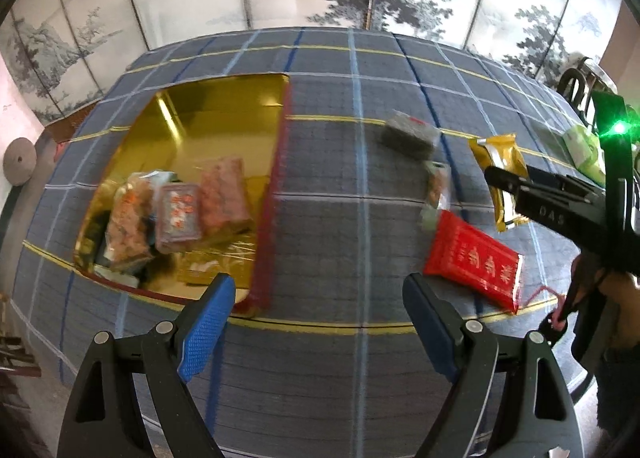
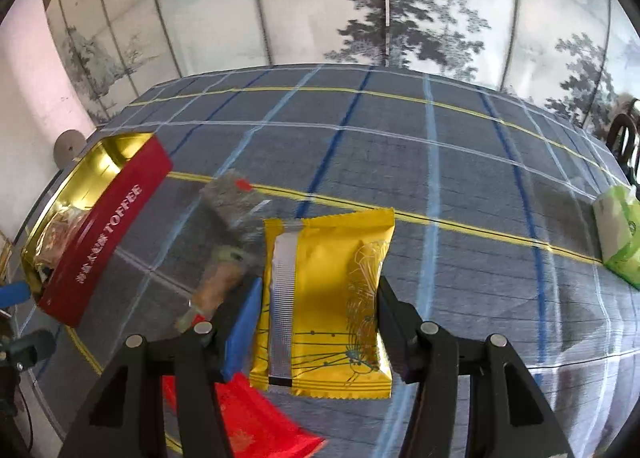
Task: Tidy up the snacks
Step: 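Grasp the red printed pack with the left tool while the right tool holds the yellow bag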
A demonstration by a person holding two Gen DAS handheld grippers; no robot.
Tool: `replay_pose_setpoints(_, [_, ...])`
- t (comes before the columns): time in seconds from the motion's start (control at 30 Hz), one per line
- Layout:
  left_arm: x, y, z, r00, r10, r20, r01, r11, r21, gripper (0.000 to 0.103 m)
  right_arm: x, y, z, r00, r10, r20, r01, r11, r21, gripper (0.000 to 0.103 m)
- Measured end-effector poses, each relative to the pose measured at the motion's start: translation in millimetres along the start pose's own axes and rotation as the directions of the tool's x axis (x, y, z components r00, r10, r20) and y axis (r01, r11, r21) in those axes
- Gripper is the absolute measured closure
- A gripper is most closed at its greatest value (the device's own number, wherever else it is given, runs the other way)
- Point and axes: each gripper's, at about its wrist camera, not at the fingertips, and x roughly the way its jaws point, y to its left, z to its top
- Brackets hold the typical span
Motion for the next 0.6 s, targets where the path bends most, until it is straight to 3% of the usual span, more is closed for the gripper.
replay_pose_setpoints(0.23, [5,-27,4,0.999,-0.036,-0.038,0.036,0.999,-0.007,0.020,3,-38,-7,0.995,-0.103,-0.001,0.103,0.995,-0.007,0.047])
replay_pose_setpoints(0.6, [22,-65,11,0.984,-0.117,-0.133,0.096,0.984,-0.151,0.020,3,-99,-17,0.982,-0.186,0.027,0.186,0.983,-0.008,0.047])
